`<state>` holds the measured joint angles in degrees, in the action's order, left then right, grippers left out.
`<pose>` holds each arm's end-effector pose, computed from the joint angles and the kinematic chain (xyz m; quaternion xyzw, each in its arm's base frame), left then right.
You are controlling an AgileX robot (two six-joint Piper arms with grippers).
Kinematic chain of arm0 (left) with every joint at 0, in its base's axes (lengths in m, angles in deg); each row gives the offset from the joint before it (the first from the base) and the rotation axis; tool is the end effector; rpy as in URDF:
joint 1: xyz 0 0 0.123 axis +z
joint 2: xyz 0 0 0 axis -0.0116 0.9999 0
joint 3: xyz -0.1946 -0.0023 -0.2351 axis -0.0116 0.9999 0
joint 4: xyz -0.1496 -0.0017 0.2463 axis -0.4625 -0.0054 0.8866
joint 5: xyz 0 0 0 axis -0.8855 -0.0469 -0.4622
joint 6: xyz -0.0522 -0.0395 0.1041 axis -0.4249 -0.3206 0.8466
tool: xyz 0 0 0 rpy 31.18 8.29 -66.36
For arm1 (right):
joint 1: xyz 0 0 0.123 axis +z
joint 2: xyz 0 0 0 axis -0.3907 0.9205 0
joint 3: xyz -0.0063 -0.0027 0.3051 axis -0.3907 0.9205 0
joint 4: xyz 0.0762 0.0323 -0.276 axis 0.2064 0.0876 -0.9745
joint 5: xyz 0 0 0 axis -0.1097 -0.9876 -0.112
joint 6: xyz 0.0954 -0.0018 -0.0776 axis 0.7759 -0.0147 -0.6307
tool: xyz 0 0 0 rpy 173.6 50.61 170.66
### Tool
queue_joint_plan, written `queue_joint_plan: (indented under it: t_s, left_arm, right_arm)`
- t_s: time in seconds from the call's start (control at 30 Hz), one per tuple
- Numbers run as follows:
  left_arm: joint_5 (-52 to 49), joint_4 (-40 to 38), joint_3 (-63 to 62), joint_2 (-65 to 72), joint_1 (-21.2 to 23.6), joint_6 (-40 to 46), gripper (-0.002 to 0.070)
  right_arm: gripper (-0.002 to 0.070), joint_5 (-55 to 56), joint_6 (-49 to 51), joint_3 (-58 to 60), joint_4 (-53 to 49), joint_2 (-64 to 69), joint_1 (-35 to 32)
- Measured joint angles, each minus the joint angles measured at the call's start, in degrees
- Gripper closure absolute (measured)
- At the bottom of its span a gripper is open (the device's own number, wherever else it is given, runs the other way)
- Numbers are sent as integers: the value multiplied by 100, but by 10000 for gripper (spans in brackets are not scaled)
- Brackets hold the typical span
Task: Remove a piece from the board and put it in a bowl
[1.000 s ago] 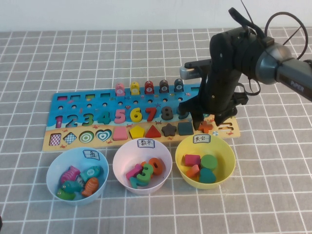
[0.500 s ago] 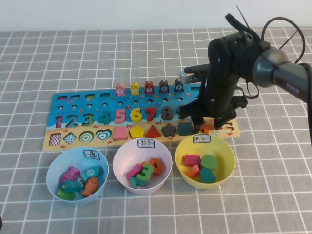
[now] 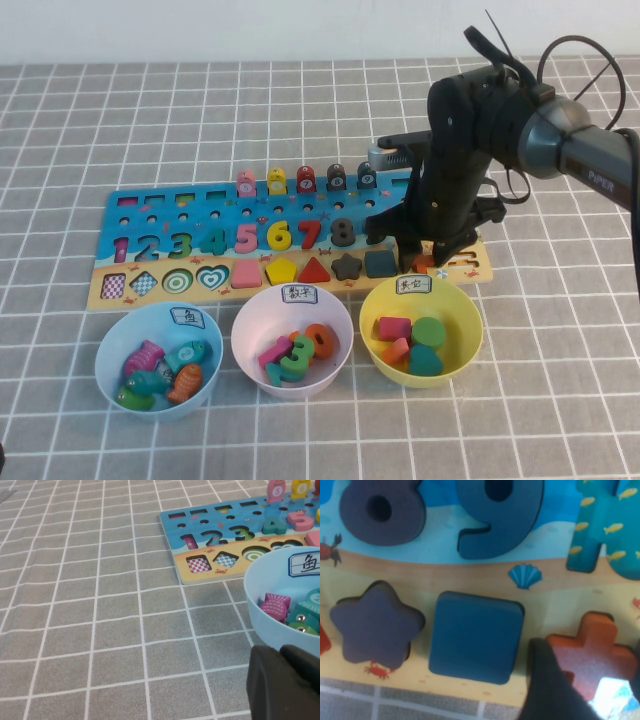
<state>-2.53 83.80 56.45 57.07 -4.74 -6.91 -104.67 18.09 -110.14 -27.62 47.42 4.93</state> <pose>0.0996 -0.0102 0.1617 0.0591 0.8009 -0.0144 0.5957 0.4620 0.2500 0.1606 -0.1051 0.9902 0.0510 0.0768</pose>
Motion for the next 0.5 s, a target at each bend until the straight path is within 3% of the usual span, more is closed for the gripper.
queue_joint_plan:
  t_s: [0.5]
  left_arm:
    - [0, 0, 0, 0, 0, 0, 673]
  right_arm:
    - [377, 0, 0, 0, 11, -470, 0]
